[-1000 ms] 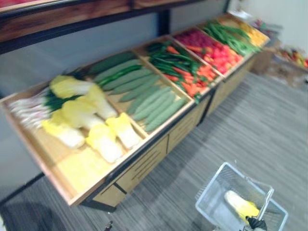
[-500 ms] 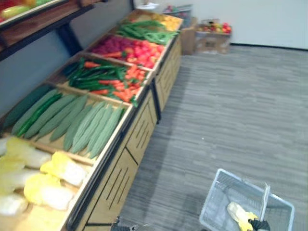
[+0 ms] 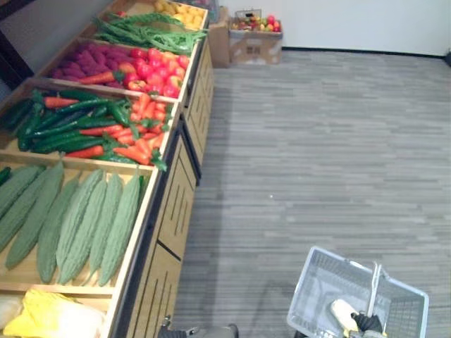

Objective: Pick vegetable in the basket

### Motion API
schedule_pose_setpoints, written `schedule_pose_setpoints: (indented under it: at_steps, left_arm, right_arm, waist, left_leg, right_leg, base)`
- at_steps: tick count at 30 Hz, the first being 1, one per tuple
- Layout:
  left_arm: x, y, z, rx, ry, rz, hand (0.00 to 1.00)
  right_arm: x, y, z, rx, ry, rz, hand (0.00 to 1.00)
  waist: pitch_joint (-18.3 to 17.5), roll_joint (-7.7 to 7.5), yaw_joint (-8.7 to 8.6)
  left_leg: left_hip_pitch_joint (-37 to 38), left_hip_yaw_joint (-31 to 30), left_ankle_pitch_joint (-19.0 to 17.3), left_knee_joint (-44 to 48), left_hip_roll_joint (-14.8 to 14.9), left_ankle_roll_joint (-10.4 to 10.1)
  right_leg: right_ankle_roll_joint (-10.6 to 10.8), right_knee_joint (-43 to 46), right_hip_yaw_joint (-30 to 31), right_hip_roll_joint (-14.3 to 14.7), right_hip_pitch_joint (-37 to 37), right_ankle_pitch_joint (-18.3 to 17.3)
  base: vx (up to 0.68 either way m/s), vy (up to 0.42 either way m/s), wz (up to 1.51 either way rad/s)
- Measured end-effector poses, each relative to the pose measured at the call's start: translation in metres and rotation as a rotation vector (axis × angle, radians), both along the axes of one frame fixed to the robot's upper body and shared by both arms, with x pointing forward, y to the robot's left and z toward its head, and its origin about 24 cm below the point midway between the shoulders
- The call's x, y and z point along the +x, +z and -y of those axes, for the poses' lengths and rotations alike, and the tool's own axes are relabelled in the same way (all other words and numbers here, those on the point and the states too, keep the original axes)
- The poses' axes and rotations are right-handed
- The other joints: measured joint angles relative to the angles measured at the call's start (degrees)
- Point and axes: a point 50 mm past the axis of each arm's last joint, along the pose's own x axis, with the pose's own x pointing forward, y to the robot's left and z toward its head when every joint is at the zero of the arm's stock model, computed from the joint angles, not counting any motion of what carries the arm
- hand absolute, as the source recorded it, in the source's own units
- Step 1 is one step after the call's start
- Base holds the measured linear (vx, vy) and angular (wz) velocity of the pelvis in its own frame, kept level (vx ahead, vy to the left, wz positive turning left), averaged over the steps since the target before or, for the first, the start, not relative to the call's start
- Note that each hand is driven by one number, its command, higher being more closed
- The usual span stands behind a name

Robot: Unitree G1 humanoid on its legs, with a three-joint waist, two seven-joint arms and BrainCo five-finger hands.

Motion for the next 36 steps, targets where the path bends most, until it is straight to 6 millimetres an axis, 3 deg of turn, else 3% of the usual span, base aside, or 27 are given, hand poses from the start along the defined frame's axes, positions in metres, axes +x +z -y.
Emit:
schedule_pose_setpoints:
  at_steps: [2, 3, 4, 6, 9, 10, 12, 13, 14, 15, 16, 17, 18, 19, 20, 21, 23, 25, 28, 29, 30, 31, 32, 33, 34, 35, 36]
  left_arm:
    - [0.002, 0.001, 0.000, -0.003, -0.037, 0.001, 0.00]
    - [0.003, 0.002, -0.005, 0.010, -0.053, 0.003, 0.00]
    - [0.002, 0.003, -0.008, 0.020, -0.053, 0.005, 0.00]
    - [0.004, 0.004, -0.010, 0.025, -0.055, 0.010, 0.00]
    - [0.011, 0.005, -0.008, 0.022, -0.056, 0.027, 0.00]
    - [0.016, 0.006, -0.006, 0.016, -0.055, 0.040, 0.00]
    - [0.022, 0.007, -0.003, 0.006, -0.038, 0.062, 0.00]
    - [0.025, 0.007, -0.002, -0.001, -0.017, 0.073, 0.00]
    - [0.027, 0.007, 0.003, -0.020, 0.003, 0.081, 0.00]
    - [0.028, 0.006, 0.008, -0.033, 0.010, 0.082, 0.00]
    - [0.028, 0.005, 0.013, -0.050, 0.020, 0.081, 0.00]
    - [0.026, 0.003, 0.020, -0.073, 0.033, 0.080, 0.00]
    - [0.023, 0.002, 0.023, -0.089, 0.064, 0.079, 0.00]
    - [0.022, 0.001, 0.024, -0.095, 0.069, 0.074, 0.00]
    - [0.021, 0.001, 0.024, -0.103, 0.083, 0.075, 0.00]
    - [0.023, 0.002, 0.022, -0.111, 0.108, 0.090, 0.00]
    - [0.023, 0.004, 0.018, -0.115, 0.151, 0.107, 0.00]
    - [0.029, 0.009, 0.007, -0.095, 0.181, 0.149, 0.00]
    - [0.035, 0.014, 0.001, -0.078, 0.183, 0.186, 0.00]
    - [0.036, 0.015, -0.001, -0.071, 0.181, 0.191, 0.00]
    - [0.037, 0.015, -0.002, -0.069, 0.180, 0.193, 0.00]
    - [0.037, 0.015, -0.002, -0.068, 0.180, 0.192, 0.00]
    - [0.036, 0.014, 0.000, -0.072, 0.176, 0.184, 0.00]
    - [0.034, 0.011, 0.003, -0.077, 0.165, 0.163, 0.00]
    - [0.039, 0.014, -0.004, -0.060, 0.144, 0.170, 0.00]
    - [0.040, 0.014, -0.005, -0.057, 0.140, 0.175, 0.00]
    - [0.039, 0.015, -0.010, -0.046, 0.149, 0.171, 0.00]
  right_arm:
    - [0.002, 0.004, 0.004, -0.015, -0.010, 0.030, 1.00]
    - [0.004, 0.005, 0.002, -0.014, -0.009, 0.039, 1.00]
    - [0.004, 0.004, -0.001, -0.008, -0.009, 0.044, 1.00]
    - [0.000, 0.003, -0.001, -0.008, -0.012, 0.040, 1.00]
    - [-0.001, 0.004, 0.002, -0.012, -0.033, 0.044, 1.00]
    - [0.000, 0.004, 0.001, -0.003, -0.045, 0.044, 1.00]
    - [0.002, 0.003, -0.001, 0.014, -0.072, 0.049, 1.00]
    - [0.002, 0.003, -0.002, 0.021, -0.085, 0.049, 1.00]
    - [0.000, 0.002, -0.001, 0.023, -0.099, 0.046, 1.00]
    - [-0.001, 0.002, 0.000, 0.022, -0.106, 0.046, 1.00]
    - [-0.002, 0.002, 0.000, 0.028, -0.136, 0.053, 1.00]
    - [-0.003, 0.002, 0.002, 0.028, -0.153, 0.055, 1.00]
    - [-0.005, 0.003, 0.008, 0.018, -0.166, 0.053, 1.00]
    - [-0.007, 0.002, 0.009, 0.019, -0.174, 0.045, 1.00]
    - [-0.014, 0.000, 0.008, 0.025, -0.179, 0.019, 1.00]
    - [-0.021, -0.002, 0.009, 0.026, -0.185, -0.007, 1.00]
    - [-0.026, -0.005, 0.006, 0.038, -0.176, -0.038, 1.00]
    - [-0.027, -0.009, -0.003, 0.058, -0.141, -0.068, 1.00]
    - [-0.027, -0.010, -0.004, 0.060, -0.122, -0.077, 1.00]
    - [-0.028, -0.011, -0.006, 0.062, -0.110, -0.087, 1.00]
    - [-0.029, -0.012, -0.007, 0.064, -0.101, -0.092, 1.00]
    - [-0.033, -0.013, -0.007, 0.063, -0.096, -0.104, 1.00]
    - [-0.040, -0.013, -0.006, 0.059, -0.101, -0.118, 1.00]
    - [-0.051, -0.015, -0.007, 0.066, -0.117, -0.143, 1.00]
    - [-0.055, -0.019, -0.017, 0.098, -0.139, -0.155, 1.00]
    - [-0.053, -0.019, -0.018, 0.103, -0.142, -0.149, 1.00]
    - [-0.042, -0.019, -0.023, 0.119, -0.148, -0.119, 1.00]
  waist:
    - [0.22, -0.35, 0.10]
    - [0.61, -0.93, 0.08]
    - [0.45, -1.82, -0.01]
    - [0.25, -2.24, -0.02]
    - [0.26, -1.86, -0.21]
    - [0.44, -1.33, -0.23]
    - [0.46, -0.89, -0.25]
    - [0.46, -0.91, -0.22]
    - [0.14, -0.21, -0.51]
    - [-0.32, 0.67, -0.79]
    - [-1.14, 0.71, -0.54]
    - [-1.09, 0.76, -0.27]
    - [-1.49, 1.19, -0.39]
    - [-1.69, 1.47, -0.76]
    - [-1.53, 1.77, -0.92]
    - [-1.18, 2.35, -0.68]
    - [-0.93, 2.46, -0.06]
    - [-0.06, 0.67, 1.36]
    - [-0.23, -0.19, 1.47]
    - [-0.21, -0.39, 1.51]
    - [-0.20, -0.42, 1.48]
    - [-0.18, -0.44, 1.45]
    - [-0.32, -0.14, 1.27]
    - [-0.74, -0.70, 1.02]
    - [-1.70, -3.80, 0.83]
    - [-1.78, -4.44, 1.04]
    - [-1.71, -5.14, 1.28]
  left_leg:
    - [1.42, 0.62, -2.22, 1.95, -0.06, 0.90]
    - [2.73, 0.97, -4.00, 3.51, -0.38, 1.49]
    - [4.09, 0.91, -5.57, 4.89, -0.17, 1.55]
    - [5.26, 0.65, -7.19, 5.49, 0.98, 1.19]
    - [6.50, -0.30, -7.93, 4.57, 3.14, 0.21]
    - [7.87, -0.55, -8.24, 2.99, 4.80, -0.91]
    - [9.83, -0.89, -9.06, 0.90, 6.74, -2.70]
    - [10.86, -1.25, -9.62, -0.32, 7.45, -3.62]
    - [12.77, -2.50, -10.01, -2.62, 9.03, -3.88]
    - [13.51, -3.17, -9.93, -4.07, 10.18, -3.86]
    - [13.81, -4.08, -7.67, -3.73, 10.58, -3.57]
    - [13.27, -4.85, -5.40, -1.80, 10.85, -3.98]
    - [12.16, -7.02, -2.30, 2.04, 11.10, -3.02]
    - [10.63, -8.05, -0.49, 5.50, 11.31, -2.73]
    - [5.84, -10.24, 4.79, 16.03, 11.85, -2.81]
    - [-0.45, -12.58, 12.74, 28.46, 12.57, -3.77]
    - [-7.97, -12.43, 13.42, 42.68, 13.60, -4.19]
    - [-14.81, -7.94, 11.57, 51.24, 13.38, -3.66]
    - [-23.35, -2.43, 9.74, 47.94, 13.34, -3.91]
    - [-25.48, 1.77, 9.29, 41.41, 12.90, -3.87]
    - [-26.09, 4.54, 8.96, 37.55, 12.74, -3.21]
    - [-25.80, 12.02, 9.57, 28.24, 12.27, -1.57]
    - [-24.14, 18.86, 12.90, 18.43, 11.13, 0.67]
    - [-20.12, 28.39, 11.07, 8.71, 9.44, 9.15]
    - [-18.90, 29.97, 12.12, 3.37, 4.92, 10.69]
    - [-19.07, 29.81, 11.83, 2.19, 4.24, 11.41]
    - [-19.08, 29.20, 11.38, 2.23, 3.84, 12.01]
  right_leg:
    - [-0.57, 16.29, 1.40, -1.63, -6.24, -0.11]
    - [-1.96, 25.75, 2.54, -2.89, -10.18, 1.14]
    - [-1.89, 32.56, 2.47, -3.48, -12.66, 0.65]
    - [-2.95, 34.88, -0.50, -3.32, -15.22, -0.02]
    - [-3.25, 23.98, -7.16, -2.93, -16.68, -0.18]
    - [-2.93, 14.70, -8.87, -1.71, -16.66, 0.23]
    - [-1.66, 4.33, -8.59, -0.14, -16.65, 1.33]
    - [-1.38, 1.53, -8.25, -0.04, -16.65, 2.15]
    - [-2.59, 3.92, -8.87, 0.54, -16.69, 6.18]
    - [-3.23, 6.01, -9.47, 1.16, -17.20, 5.54]
    - [-4.97, 11.13, -10.29, 0.95, -18.75, 0.72]
    - [-5.51, 14.22, -10.50, 0.48, -19.00, -1.29]
    - [-5.93, 16.13, -11.18, 0.47, -17.78, -4.34]
    - [-6.00, 16.10, -12.04, 0.56, -16.54, -5.73]
    - [-6.31, 14.41, -14.04, 1.49, -13.06, -7.91]
    - [-6.94, 11.64, -15.82, 2.81, -8.68, -9.02]
    - [-7.22, 7.88, -16.71, 4.79, -3.23, -9.18]
    - [-7.22, 1.93, -17.21, 5.69, 5.72, -9.17]
    - [-6.31, -5.45, -19.27, 6.30, 12.49, -8.70]
    - [-5.15, -8.63, -19.81, 6.56, 15.09, -8.16]
    - [-4.54, -9.96, -20.07, 6.59, 16.32, -8.00]
    - [-2.87, -11.70, -20.84, 6.57, 18.75, -8.15]
    - [-1.84, -12.08, -21.78, 6.94, 20.48, -8.49]
    - [-1.28, -12.33, -23.17, 7.35, 22.48, -8.57]
    - [-0.46, -12.66, -22.93, 5.52, 22.58, -7.34]
    - [-1.03, -12.87, -22.27, 5.78, 22.09, -5.67]
    - [-2.02, -13.29, -20.61, 6.44, 22.04, -1.62]
  base:
    - [0.06, 0.112, -0.12]
    - [0.08, 0.052, -0.11]
    - [0.11, 0.022, -0.10]
    - [0.17, -0.059, 0.02]
    - [0.25, -0.134, 0.10]
    - [0.39, -0.246, 0.10]
    - [0.37, -0.260, 0.12]
    - [0.40, -0.320, 0.29]
    - [0.42, -0.353, 0.37]
    - [0.55, -0.382, 0.46]
    - [0.51, -0.315, 0.27]
    - [0.52, -0.324, 0.25]
    - [0.41, -0.310, 0.22]
    - [0.64, -0.460, 0.51]
    - [0.63, -0.424, 0.63]
    - [0.60, -0.400, 0.60]
    - [0.35, -0.219, 0.18]
    - [0.48, -0.239, -0.09]
    - [0.42, -0.124, 0.09]
    - [0.35, -0.006, 0.06]
    - [0.46, 0.024, 0.17]
    - [0.52, 0.059, 0.35]
    - [0.66, 0.100, 0.83]
    - [0.72, 0.121, 1.37]
    - [0.61, 0.095, 1.30]
    - [0.58, 0.075, 0.99]
    - [0.42, 0.048, 0.44]
